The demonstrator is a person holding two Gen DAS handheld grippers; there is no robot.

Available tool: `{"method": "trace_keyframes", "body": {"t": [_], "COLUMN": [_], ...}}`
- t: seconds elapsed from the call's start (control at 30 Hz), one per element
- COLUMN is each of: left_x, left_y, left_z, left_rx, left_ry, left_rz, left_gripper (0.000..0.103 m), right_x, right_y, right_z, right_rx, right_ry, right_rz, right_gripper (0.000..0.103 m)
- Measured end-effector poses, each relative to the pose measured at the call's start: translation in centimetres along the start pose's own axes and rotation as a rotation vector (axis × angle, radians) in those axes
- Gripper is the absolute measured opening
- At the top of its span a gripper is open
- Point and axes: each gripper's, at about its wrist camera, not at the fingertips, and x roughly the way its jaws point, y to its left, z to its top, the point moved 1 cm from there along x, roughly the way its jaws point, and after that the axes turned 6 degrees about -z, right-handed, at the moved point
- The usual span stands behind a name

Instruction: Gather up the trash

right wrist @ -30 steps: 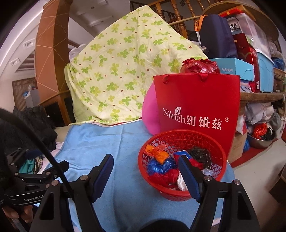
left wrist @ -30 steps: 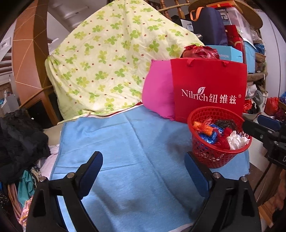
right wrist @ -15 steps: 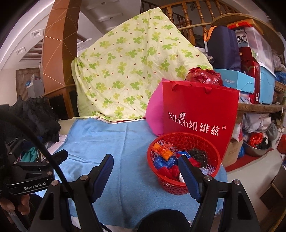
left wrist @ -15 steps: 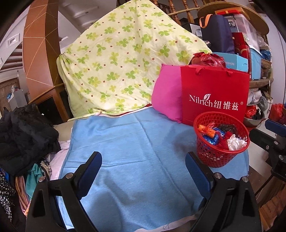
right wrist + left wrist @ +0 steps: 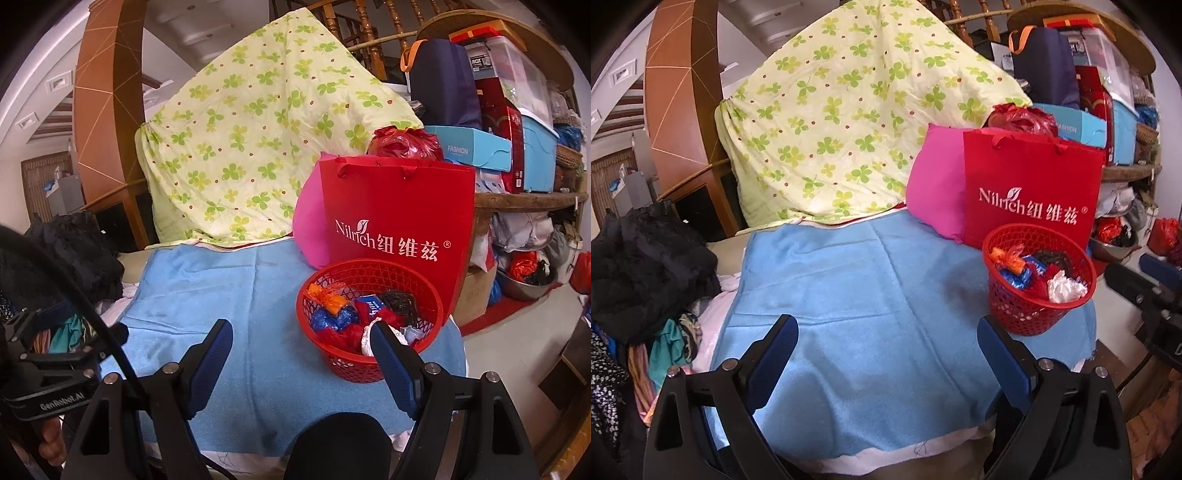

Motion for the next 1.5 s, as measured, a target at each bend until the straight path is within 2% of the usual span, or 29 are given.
{"method": "trace_keyframes", "body": {"t": [0.1, 0.3, 0.5, 0.73, 1.5], "left_x": [-0.1, -0.8, -1.8, -2.1, -3.1], "left_y": [-0.6, -1.1, -2.0, -2.3, -1.5], "left_z": [-0.2, 0.0, 0.2, 0.4, 0.9], "left_rx": [0.002, 0.005, 0.048, 0.049, 0.035], "left_ry": [0.008, 0.016, -0.02, -0.017, -0.044], "left_rz": [0.017, -0.011, 0.005, -0.009, 0.021], "left_gripper": [0.097, 0.097, 0.097, 0.097, 0.097], "right_x": [-0.5, -1.2, -1.8, -1.8, -1.7], "right_y": [-0.2, -1.2, -1.8, -2.2, -0.9], "right_z": [0.1, 0.1, 0.0, -0.1, 0.0], "right_rx": [0.0, 0.009, 0.013, 0.016, -0.019], "right_ry": [-0.011, -0.025, -0.033, -0.021, 0.005], "right_rz": [-0.007, -0.026, -0.039, -0.036, -0.027], "right_gripper": [0.08, 0.08, 0.08, 0.08, 0.08]}}
